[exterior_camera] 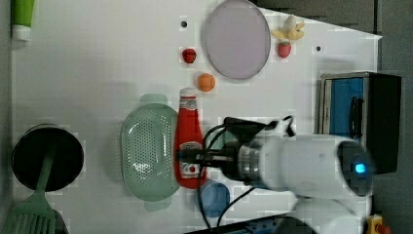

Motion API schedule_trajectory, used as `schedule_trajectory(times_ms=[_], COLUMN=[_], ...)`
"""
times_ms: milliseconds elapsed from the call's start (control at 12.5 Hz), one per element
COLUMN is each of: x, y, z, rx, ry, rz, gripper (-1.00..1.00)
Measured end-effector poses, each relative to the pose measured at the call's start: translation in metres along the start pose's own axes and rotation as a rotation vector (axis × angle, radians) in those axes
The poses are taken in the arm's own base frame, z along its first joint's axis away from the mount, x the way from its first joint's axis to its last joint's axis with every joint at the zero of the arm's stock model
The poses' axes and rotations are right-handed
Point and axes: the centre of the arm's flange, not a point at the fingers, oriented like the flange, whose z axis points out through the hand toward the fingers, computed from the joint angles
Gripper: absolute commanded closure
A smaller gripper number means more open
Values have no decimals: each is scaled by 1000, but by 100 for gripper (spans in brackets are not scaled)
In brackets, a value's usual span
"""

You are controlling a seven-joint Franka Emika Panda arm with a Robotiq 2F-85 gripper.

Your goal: Pick ketchup from strainer and place it on the table

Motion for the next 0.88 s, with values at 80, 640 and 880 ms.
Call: schedule_trajectory(times_ms=[80,640,880], x=[9,140,174], y=[4,188,304], z=[-22,-88,-87], rx=[-7,-93,-127], ry=[6,113,89], rz=[15,125,248], gripper=[-18,-18,-18])
